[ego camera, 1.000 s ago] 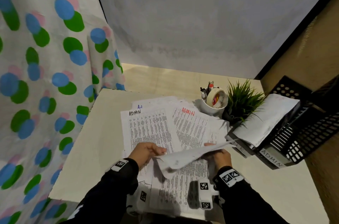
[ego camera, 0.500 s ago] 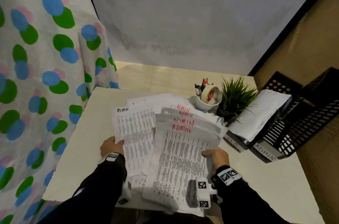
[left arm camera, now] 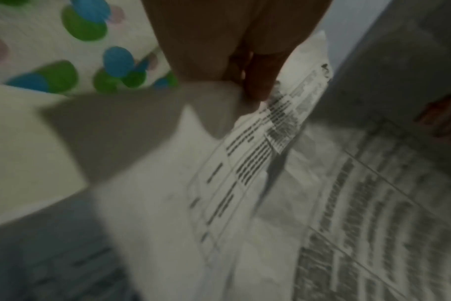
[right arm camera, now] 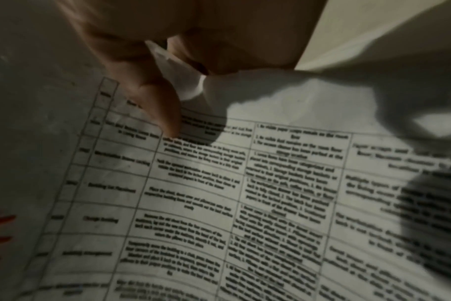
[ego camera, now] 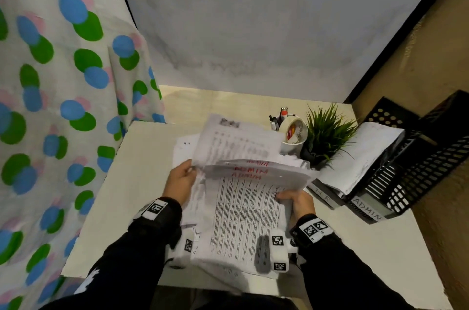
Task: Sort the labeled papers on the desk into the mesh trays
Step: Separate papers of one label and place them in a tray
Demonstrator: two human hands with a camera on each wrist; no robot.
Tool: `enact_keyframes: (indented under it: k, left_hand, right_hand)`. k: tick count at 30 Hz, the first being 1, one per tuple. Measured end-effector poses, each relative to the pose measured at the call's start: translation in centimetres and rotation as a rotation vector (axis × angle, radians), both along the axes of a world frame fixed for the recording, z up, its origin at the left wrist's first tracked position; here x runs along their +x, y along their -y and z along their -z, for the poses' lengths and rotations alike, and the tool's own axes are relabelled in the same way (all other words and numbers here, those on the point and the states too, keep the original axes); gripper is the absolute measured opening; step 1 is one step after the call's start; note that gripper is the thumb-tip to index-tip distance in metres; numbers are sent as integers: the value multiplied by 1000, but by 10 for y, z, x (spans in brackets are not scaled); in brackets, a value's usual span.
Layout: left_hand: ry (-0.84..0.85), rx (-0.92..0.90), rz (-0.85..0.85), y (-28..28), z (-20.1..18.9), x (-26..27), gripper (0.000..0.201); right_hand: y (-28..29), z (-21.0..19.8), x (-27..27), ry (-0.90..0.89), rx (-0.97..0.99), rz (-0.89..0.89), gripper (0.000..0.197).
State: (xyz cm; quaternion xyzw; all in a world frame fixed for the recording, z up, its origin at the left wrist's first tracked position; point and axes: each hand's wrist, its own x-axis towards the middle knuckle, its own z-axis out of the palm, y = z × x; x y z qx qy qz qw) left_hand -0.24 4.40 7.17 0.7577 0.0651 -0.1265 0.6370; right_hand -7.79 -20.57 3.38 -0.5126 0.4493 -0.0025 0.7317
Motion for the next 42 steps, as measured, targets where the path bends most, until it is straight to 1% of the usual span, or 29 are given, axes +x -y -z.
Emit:
enact_keyframes:
  k: [2,3,4,5,6,9,10,11,13,14,15,16,17,18,21,22,23,24,25,26,27,28,31,32,34,36,39,41,42]
  left_hand:
    - [-120,-74,110,16,-4,-6,37]
    - [-166,-72,137,23,-2,-9,34]
    - [-200,-52,147,28,1,-12,26]
    - [-223,-48,129,31,2,-16,15]
    - [-245,-55,83,33,6,-17,12]
    - [-352,-120,-125,34,27,-10,26]
    - [-391,-89,-180,34,34,-5,30]
    - [-407,-2,-189,33,42,-1,30]
    - [-397,265,-128,33,50,3,15]
    - [-378,339,-99,35,52,1,12]
    - [-357,391,-79,38,59,1,27]
    - [-359,397,-68,41,60,-2,39]
    - [-359,381,-69,44,61,-4,44]
    - [-370,367,-64,47,63,-6,45]
    - [-374,442,5,50,69,-8,43]
    - [-384,458,22,49,71,-7,41]
    - [-376,450,47,49,72,-8,37]
    - [-363,467,94,48,72,-8,28]
    - [-346,511,164,49,71,-8,12]
    - [-317,527,214,49,70,-8,18]
    - [-278,530,251,49,71,-7,31]
    - [-247,475,242,49,69,-7,33]
    - [-222,201,135,42,57,-6,20]
    - [-251,100,114,40,51,-6,22]
    - [-288,-39,144,37,37,-8,30]
    - [-283,-94,200,37,22,-10,36]
    - [-259,-148,207,38,11,-11,46]
    - [-236,-181,138,38,7,-11,36]
    - [-243,-236,76,37,5,-11,30]
  right_hand:
    - [0,-4,4,47,35,27,24]
    - [1,-5,5,58,31,47,26]
    - [3,-6,4,56,12,64,27]
    - [5,-6,2,47,-12,80,28]
    - [7,-6,0,35,-42,85,29]
    - [14,-1,-7,7,-80,89,39]
    - [14,0,-9,-1,-78,102,45]
    - [14,3,-12,-8,-77,116,51]
    - [13,4,-15,-6,-67,108,60]
    - [13,4,-17,-5,-61,85,59]
    - [13,4,-18,-23,-65,62,51]
    - [14,3,-20,-67,-86,32,37]
    - [15,2,-21,-120,-110,3,27]
    - [18,4,-24,-160,-134,-24,28]
    - [23,9,-32,-221,-149,-61,44]
    - [25,10,-35,-244,-141,-73,43]
    - [25,10,-37,-267,-130,-71,36]
    - [26,10,-39,-277,-117,-63,28]
    - [25,7,-40,-283,-108,-63,23]
    - [25,10,-40,-267,-106,-62,21]
    - [25,8,-40,-260,-105,-66,20]
    - [25,10,-40,-250,-102,-60,19]
    - [24,9,-39,-215,-65,-2,15]
    - [24,12,-37,-186,-49,23,13]
    - [24,10,-33,-133,-39,42,12]
    - [22,7,-27,-89,-47,41,13]
    - [20,3,-16,-61,-21,61,17]
    - [22,5,-8,-51,-35,51,27]
    - [21,8,-4,-34,-49,49,35]
